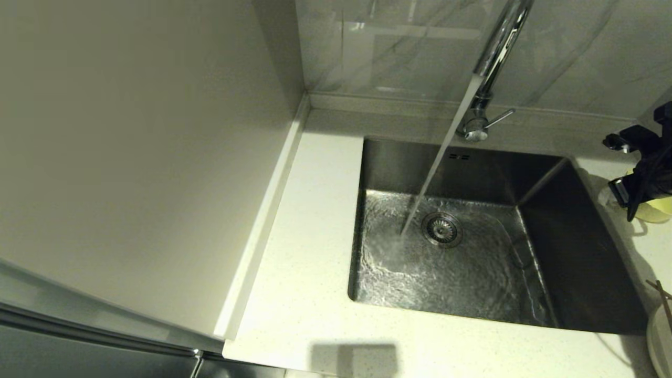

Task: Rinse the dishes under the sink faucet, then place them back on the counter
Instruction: Place the bowl on the table, then rinse the chopsticks

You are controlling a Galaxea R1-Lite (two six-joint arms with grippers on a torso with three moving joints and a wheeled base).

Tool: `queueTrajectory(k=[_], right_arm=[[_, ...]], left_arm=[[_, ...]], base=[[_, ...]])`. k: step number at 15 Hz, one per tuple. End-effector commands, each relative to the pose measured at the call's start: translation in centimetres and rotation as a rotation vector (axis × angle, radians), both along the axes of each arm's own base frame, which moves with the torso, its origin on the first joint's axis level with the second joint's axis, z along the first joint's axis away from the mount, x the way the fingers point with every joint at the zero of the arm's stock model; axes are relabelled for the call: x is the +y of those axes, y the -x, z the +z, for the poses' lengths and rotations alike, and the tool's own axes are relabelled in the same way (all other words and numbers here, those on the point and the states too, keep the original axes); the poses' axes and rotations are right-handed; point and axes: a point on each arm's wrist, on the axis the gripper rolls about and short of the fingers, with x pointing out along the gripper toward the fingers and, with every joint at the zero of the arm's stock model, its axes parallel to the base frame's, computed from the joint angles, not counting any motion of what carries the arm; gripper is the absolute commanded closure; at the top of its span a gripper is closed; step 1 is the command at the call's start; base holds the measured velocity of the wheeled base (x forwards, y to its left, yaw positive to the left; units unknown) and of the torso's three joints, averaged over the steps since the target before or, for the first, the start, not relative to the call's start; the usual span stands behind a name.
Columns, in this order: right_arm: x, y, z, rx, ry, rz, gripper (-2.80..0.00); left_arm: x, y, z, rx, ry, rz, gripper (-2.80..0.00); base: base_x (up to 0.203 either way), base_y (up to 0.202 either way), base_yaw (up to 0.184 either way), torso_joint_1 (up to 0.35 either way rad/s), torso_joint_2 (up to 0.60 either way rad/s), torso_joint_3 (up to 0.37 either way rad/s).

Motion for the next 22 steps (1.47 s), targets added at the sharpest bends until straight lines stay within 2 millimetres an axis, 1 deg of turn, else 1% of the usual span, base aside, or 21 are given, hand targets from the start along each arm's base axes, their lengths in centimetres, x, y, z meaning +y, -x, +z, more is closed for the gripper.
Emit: queueTrajectory(k=[1,2,4,6,7,9,11,12,14,16,19,22], right_arm=[[0.4,1.0,1.6,-0.040,0.013,0.001,-2.80],[0.7,1.8,2.7,-0.065,0.016,0.008,-2.80],[1.7,4.3,5.3,-0.126,0.014,0.048,-2.80],[2.7,7.9,7.6,-0.142,-0.010,0.086,-2.80],[2.9,10.0,8.1,-0.097,-0.050,0.102,-2.80],[3.1,14.5,8.2,0.056,-0.159,0.131,-2.80],[3.4,18.2,8.3,0.173,-0.235,0.163,-2.80],[3.5,19.6,8.4,0.214,-0.243,0.177,-2.80],[3.7,21.4,8.3,0.304,-0.249,0.215,-2.80],[3.6,22.4,8.0,0.355,-0.288,0.257,-2.80],[3.0,22.6,6.9,0.450,-0.355,0.276,-2.80],[1.6,22.1,5.4,0.504,-0.401,0.264,-2.80]], left_arm=[[0.0,0.0,0.0,-0.002,0.001,0.001,0.00],[0.0,0.0,0.0,-0.002,0.001,0.001,0.00],[0.0,0.0,0.0,-0.002,0.001,0.001,0.00],[0.0,0.0,0.0,-0.002,0.001,0.001,0.00],[0.0,0.0,0.0,-0.002,0.001,0.001,0.00],[0.0,0.0,0.0,-0.002,0.001,0.001,0.00],[0.0,0.0,0.0,-0.002,0.001,0.001,0.00],[0.0,0.0,0.0,-0.002,0.001,0.001,0.00],[0.0,0.0,0.0,-0.002,0.001,0.001,0.00],[0.0,0.0,0.0,-0.002,0.001,0.001,0.00],[0.0,0.0,0.0,-0.002,0.001,0.001,0.00],[0.0,0.0,0.0,-0.002,0.001,0.001,0.00]], base=[[0.000,0.000,0.000,0.000,0.00,0.000],[0.000,0.000,0.000,0.000,0.00,0.000],[0.000,0.000,0.000,0.000,0.00,0.000],[0.000,0.000,0.000,0.000,0.00,0.000],[0.000,0.000,0.000,0.000,0.00,0.000],[0.000,0.000,0.000,0.000,0.00,0.000],[0.000,0.000,0.000,0.000,0.00,0.000],[0.000,0.000,0.000,0.000,0.00,0.000],[0.000,0.000,0.000,0.000,0.00,0.000],[0.000,0.000,0.000,0.000,0.00,0.000],[0.000,0.000,0.000,0.000,0.00,0.000],[0.000,0.000,0.000,0.000,0.00,0.000]])
